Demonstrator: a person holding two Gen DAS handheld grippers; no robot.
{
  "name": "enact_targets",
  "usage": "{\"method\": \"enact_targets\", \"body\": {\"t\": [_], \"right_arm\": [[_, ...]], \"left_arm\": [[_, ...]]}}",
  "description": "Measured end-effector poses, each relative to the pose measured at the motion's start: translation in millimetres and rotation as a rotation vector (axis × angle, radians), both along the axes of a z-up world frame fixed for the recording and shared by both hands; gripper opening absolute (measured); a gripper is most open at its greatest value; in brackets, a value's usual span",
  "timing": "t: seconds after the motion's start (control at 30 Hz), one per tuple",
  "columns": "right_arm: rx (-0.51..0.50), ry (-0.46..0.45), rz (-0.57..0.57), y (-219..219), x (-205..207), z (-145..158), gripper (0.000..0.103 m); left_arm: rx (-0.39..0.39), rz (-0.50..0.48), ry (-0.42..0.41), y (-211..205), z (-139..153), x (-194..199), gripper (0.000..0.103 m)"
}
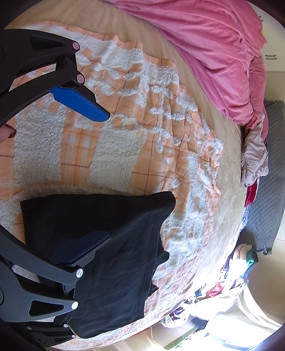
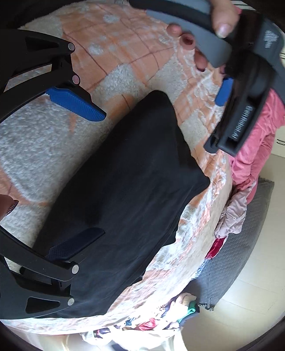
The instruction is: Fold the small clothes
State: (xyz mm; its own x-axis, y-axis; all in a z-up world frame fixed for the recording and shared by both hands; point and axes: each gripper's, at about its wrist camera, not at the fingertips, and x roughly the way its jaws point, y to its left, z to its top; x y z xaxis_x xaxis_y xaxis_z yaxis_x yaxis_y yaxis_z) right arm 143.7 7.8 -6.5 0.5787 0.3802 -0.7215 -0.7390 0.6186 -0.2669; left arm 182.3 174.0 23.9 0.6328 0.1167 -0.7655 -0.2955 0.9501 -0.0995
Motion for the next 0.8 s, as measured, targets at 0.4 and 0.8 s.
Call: {"method": "enact_targets", "body": {"t": [0.4, 0.8], "right_arm": [[-0.062, -0.068, -0.02, 43, 26, -17, 0.098], [-0.017, -0.13, -0.029, 38, 39, -10, 0.075]], "left_arm": [[-0.017, 0.021, 0.015, 11, -5, 13, 0.093], [-0.004, -0.01, 0.028, 2, -13, 47, 0.093]]}}
